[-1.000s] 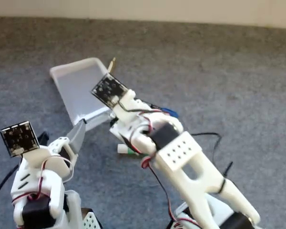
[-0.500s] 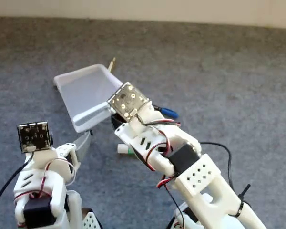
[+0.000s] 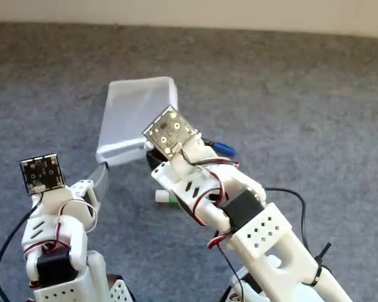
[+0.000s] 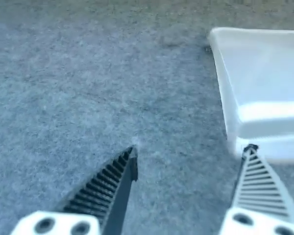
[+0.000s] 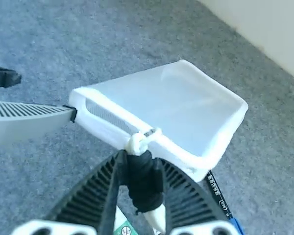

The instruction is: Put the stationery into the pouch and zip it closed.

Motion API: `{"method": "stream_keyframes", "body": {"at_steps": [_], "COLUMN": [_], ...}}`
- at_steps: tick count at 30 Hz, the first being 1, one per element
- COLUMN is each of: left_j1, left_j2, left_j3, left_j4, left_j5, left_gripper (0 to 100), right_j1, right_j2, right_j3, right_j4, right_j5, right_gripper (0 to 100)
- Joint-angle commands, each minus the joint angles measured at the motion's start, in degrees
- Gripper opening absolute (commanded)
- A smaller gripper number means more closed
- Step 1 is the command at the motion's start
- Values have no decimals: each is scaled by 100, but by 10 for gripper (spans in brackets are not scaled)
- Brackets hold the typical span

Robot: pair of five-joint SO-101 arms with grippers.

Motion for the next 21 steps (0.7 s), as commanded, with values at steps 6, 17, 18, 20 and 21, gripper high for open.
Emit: {"method": "stream_keyframes", "body": {"at_steps": [6, 17, 18, 20, 21], "left_j1": [84, 470, 462, 453, 453], "left_j2": [-66, -66, -66, -66, -66], "left_j3": [-444, 365, 444, 541, 549], "left_j4": [70, -765, -870, -1037, -1064], "left_j5": [97, 97, 97, 97, 97], "left_gripper": [303, 303, 302, 299, 299], "right_j1": [48, 31, 31, 31, 22], "right_j2": [-180, -233, -233, -233, -233], "right_j3": [-48, -57, -57, -57, -57], "right_j4": [-136, 22, 31, 31, 31], "right_j5": [-35, -44, -44, -44, -44], "right_gripper": [5, 5, 5, 5, 5]}}
